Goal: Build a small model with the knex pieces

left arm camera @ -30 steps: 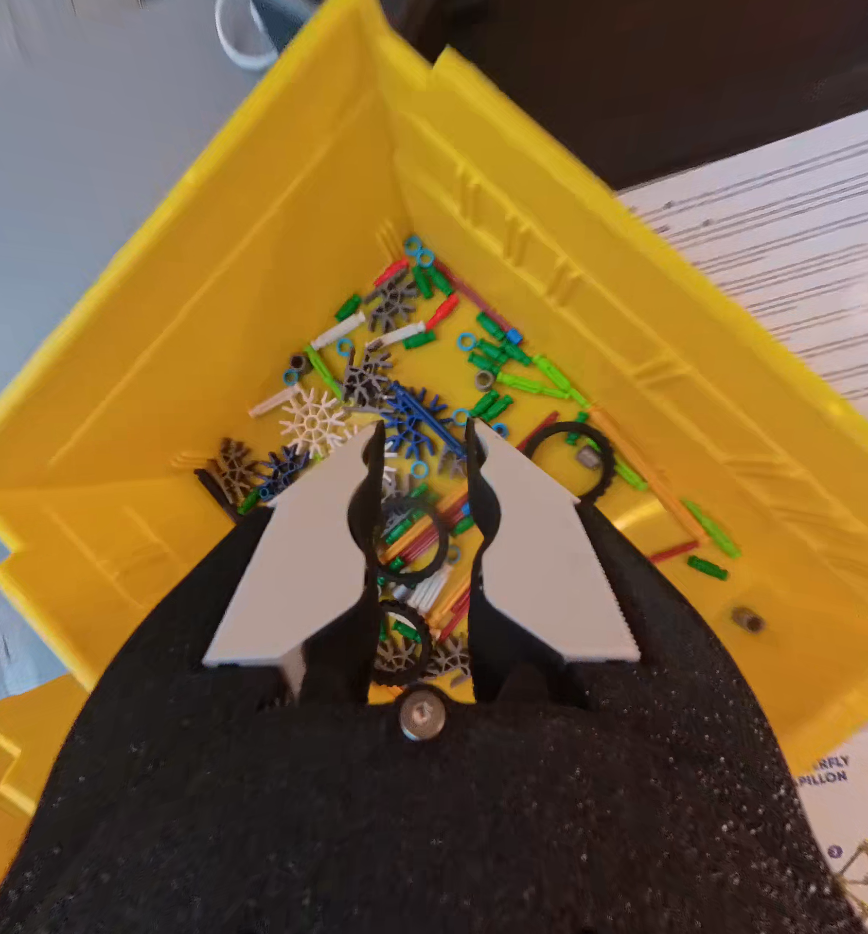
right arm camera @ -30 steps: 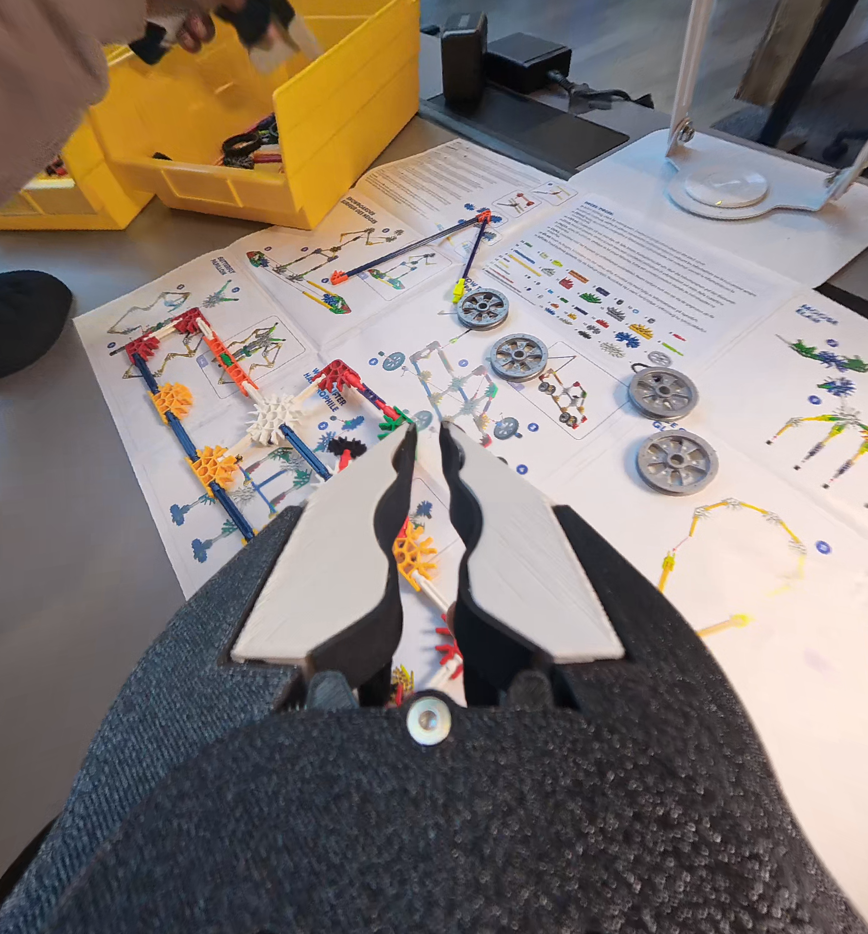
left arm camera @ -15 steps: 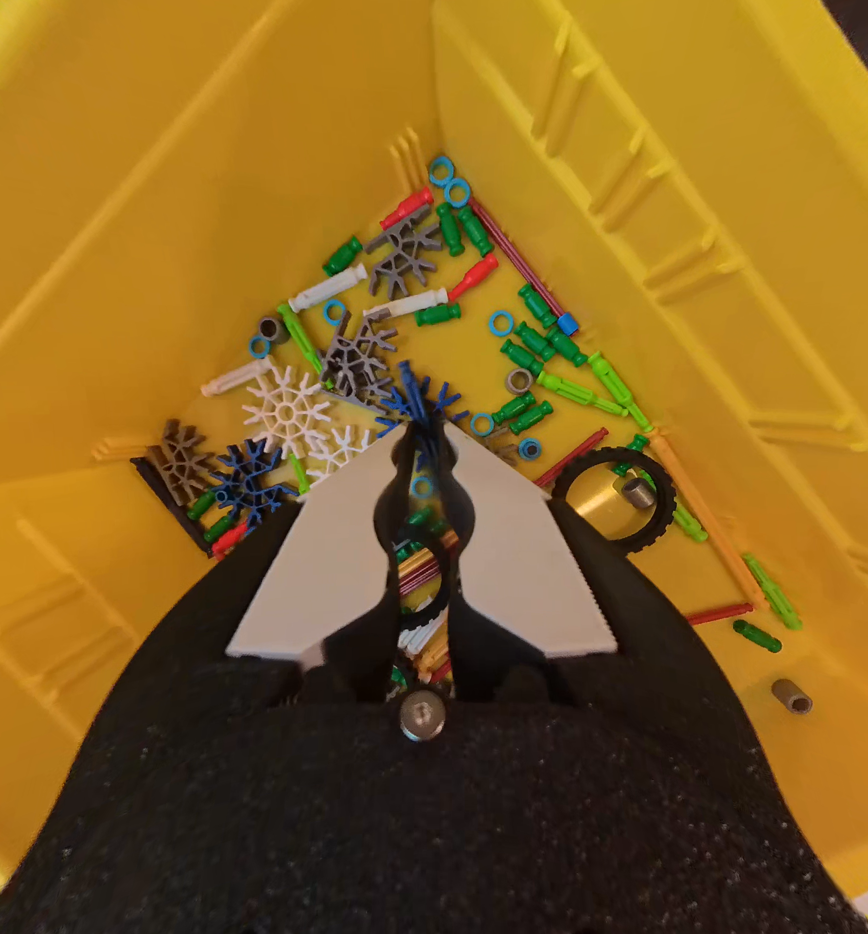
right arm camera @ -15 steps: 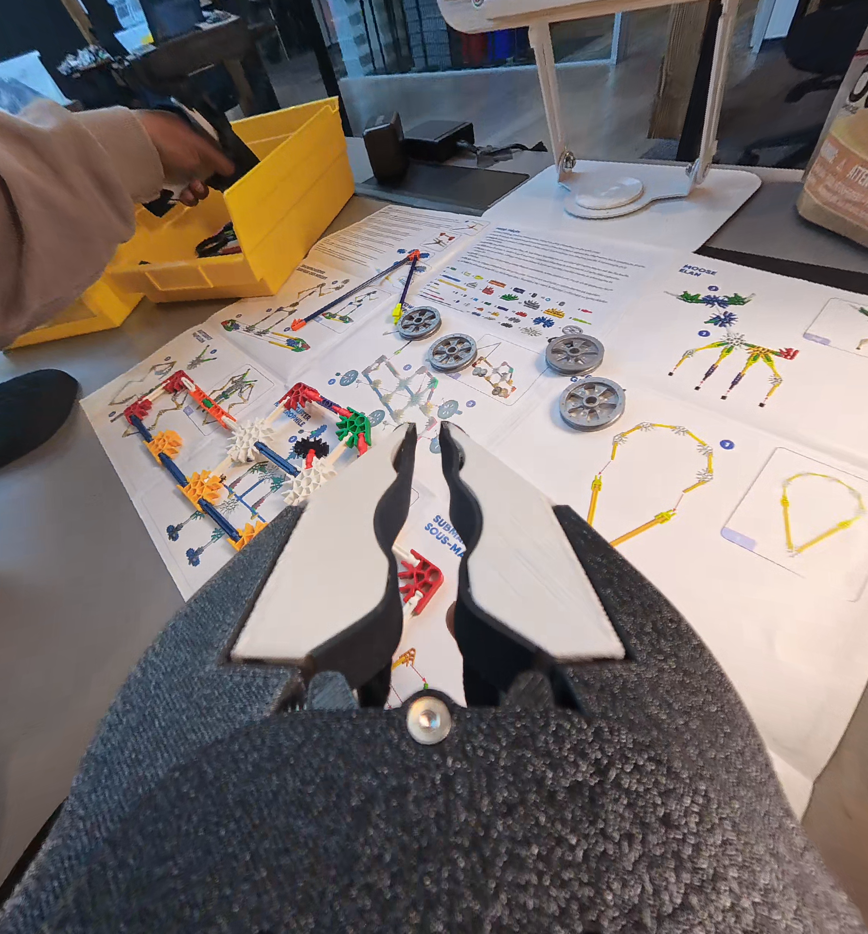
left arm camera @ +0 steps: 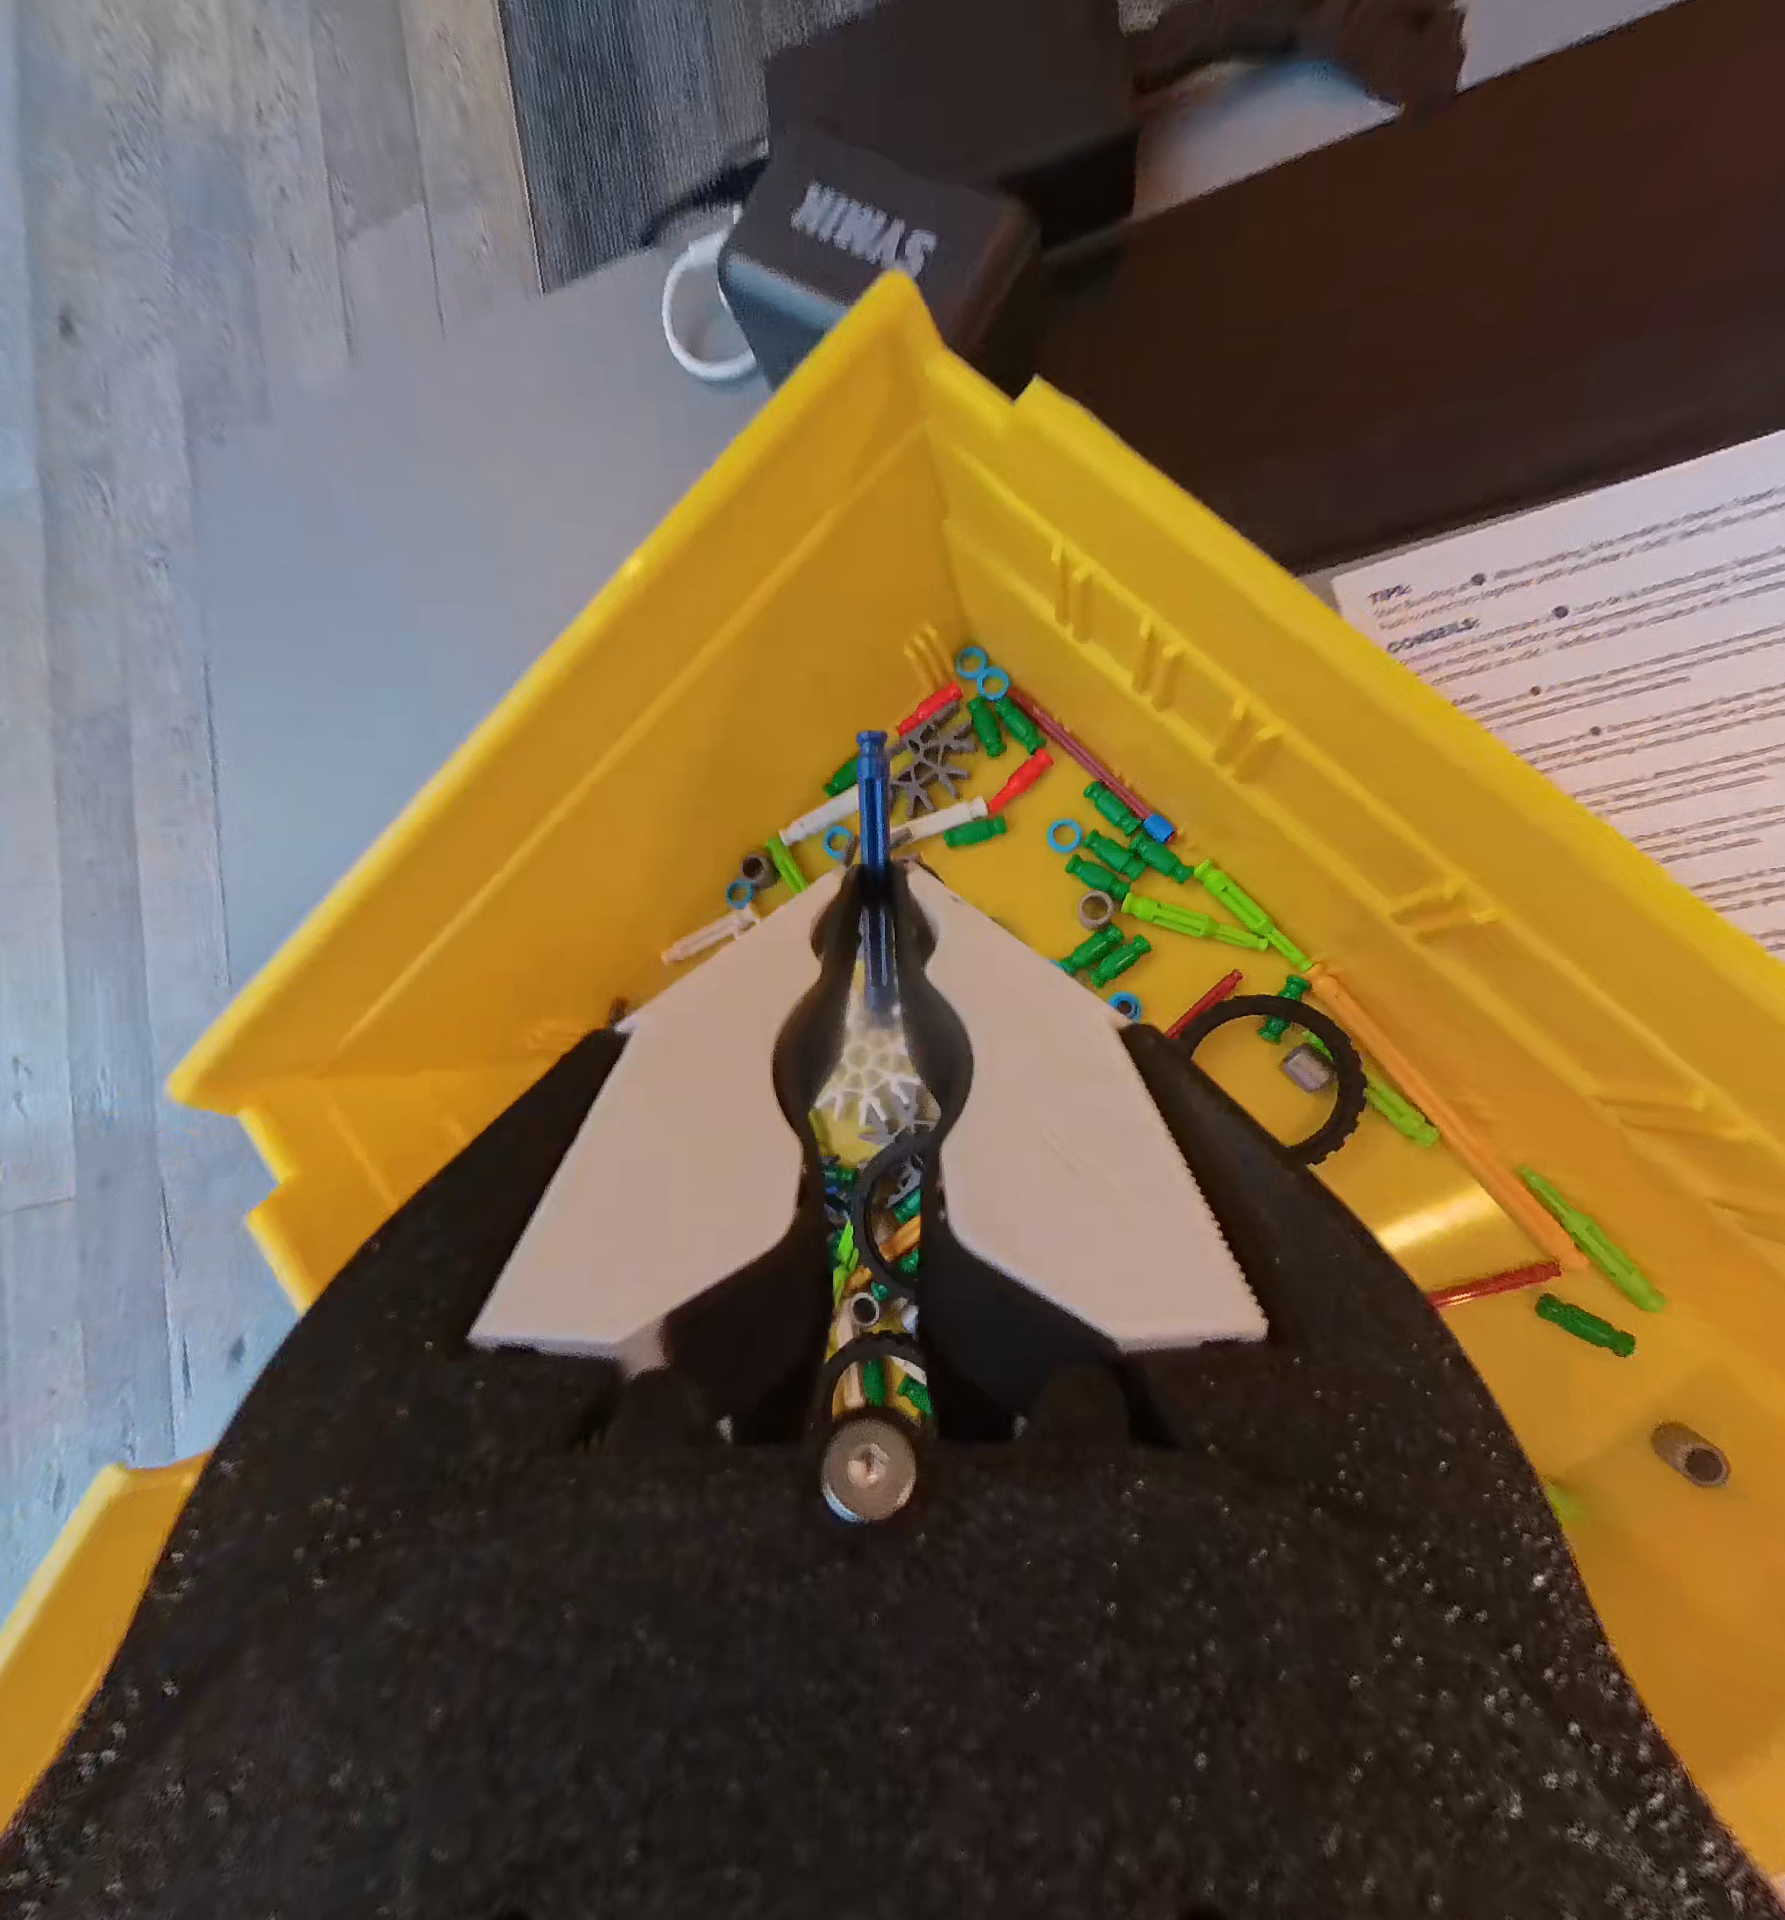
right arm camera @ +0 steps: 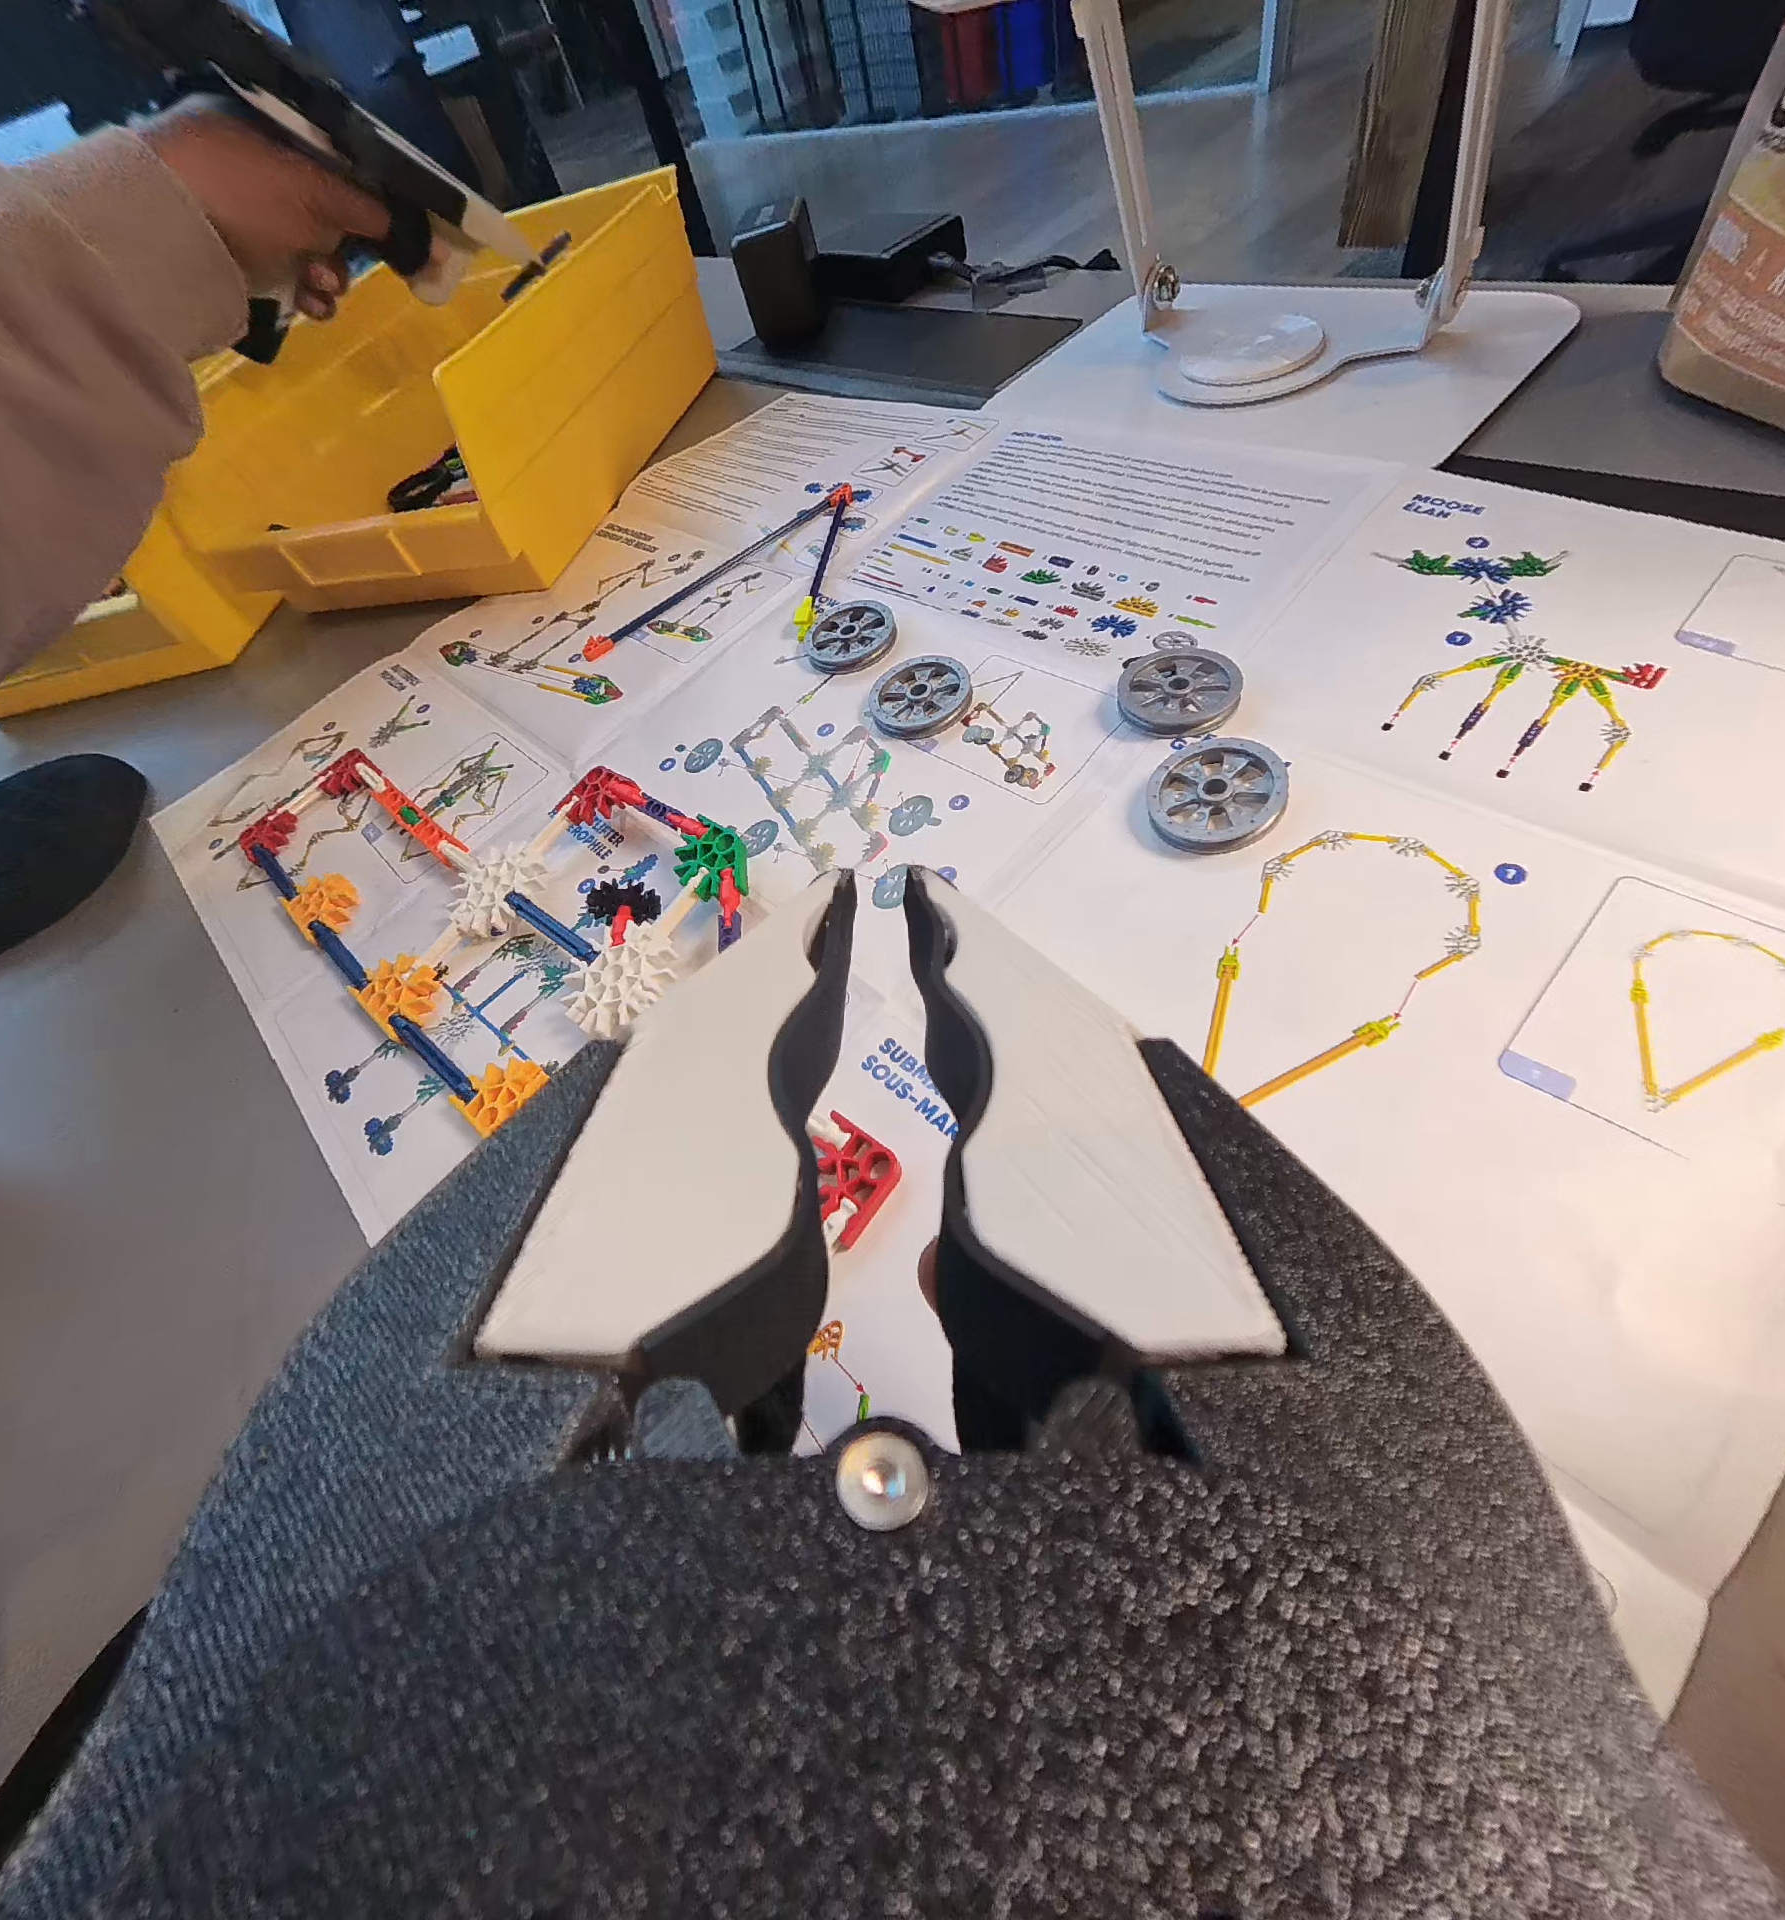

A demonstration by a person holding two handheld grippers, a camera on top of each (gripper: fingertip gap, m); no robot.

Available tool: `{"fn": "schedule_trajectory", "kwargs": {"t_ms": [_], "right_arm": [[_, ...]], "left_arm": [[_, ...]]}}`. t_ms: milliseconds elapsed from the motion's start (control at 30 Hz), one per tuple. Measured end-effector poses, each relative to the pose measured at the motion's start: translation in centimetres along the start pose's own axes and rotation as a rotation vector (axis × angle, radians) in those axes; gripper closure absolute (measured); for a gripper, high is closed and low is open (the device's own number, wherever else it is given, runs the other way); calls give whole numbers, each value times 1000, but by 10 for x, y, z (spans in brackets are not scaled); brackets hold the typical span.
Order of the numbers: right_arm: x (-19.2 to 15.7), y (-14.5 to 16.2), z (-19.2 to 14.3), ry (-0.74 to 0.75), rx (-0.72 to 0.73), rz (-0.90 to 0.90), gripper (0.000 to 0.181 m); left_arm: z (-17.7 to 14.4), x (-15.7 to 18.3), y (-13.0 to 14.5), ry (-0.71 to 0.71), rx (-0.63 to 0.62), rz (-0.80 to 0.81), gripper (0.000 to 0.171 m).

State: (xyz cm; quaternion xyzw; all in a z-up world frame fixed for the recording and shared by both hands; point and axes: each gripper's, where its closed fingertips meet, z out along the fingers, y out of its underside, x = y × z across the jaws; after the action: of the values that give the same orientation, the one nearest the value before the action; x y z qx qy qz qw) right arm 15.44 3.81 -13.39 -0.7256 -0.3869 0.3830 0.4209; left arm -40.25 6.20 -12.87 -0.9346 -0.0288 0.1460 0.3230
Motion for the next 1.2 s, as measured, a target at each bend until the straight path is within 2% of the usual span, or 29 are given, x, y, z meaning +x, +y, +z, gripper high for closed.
{"fn": "schedule_trajectory", "kwargs": {"t_ms": [167, 233, 333, 433, 567, 700, 900, 1033, 1067, 1133, 1200], "right_arm": [[1, 4, 3, 1, -9, 10, 173], [0, 6, 5, -1, -14, 8, 173], [-3, 9, 9, -12, -24, 1, 172], [-8, 13, 13, -26, -34, -15, 172], [-20, 13, 18, -61, -46, -59, 170], [-54, 9, 24, -185, -34, -135, 168], [-109, 11, 39, -363, -60, -241, 163], [-138, 11, 48, -464, -56, -253, 156], [-144, 11, 49, -492, -54, -250, 156], [-151, 14, 48, -532, -57, -258, 173], [-153, 16, 47, -550, -51, -270, 177]], "left_arm": [[-50, 24, -36, 20, 189, 94, 169], [-74, 50, -47, 74, 277, 151, 169], [-111, 114, -51, 225, 405, 278, 169], [-141, 191, -32, 427, 488, 371, 169], [-169, 292, 11, 700, 571, 474, 168], [-181, 360, 50, 904, 572, 515, 168], [-201, 410, 87, 1109, 526, 581, 168], [-219, 428, 104, 1267, 494, 549, 168], [-219, 429, 107, 1270, 486, 553, 169], [-219, 431, 111, 1287, 473, 551, 169], [-220, 433, 113, 1306, 466, 545, 169]]}}
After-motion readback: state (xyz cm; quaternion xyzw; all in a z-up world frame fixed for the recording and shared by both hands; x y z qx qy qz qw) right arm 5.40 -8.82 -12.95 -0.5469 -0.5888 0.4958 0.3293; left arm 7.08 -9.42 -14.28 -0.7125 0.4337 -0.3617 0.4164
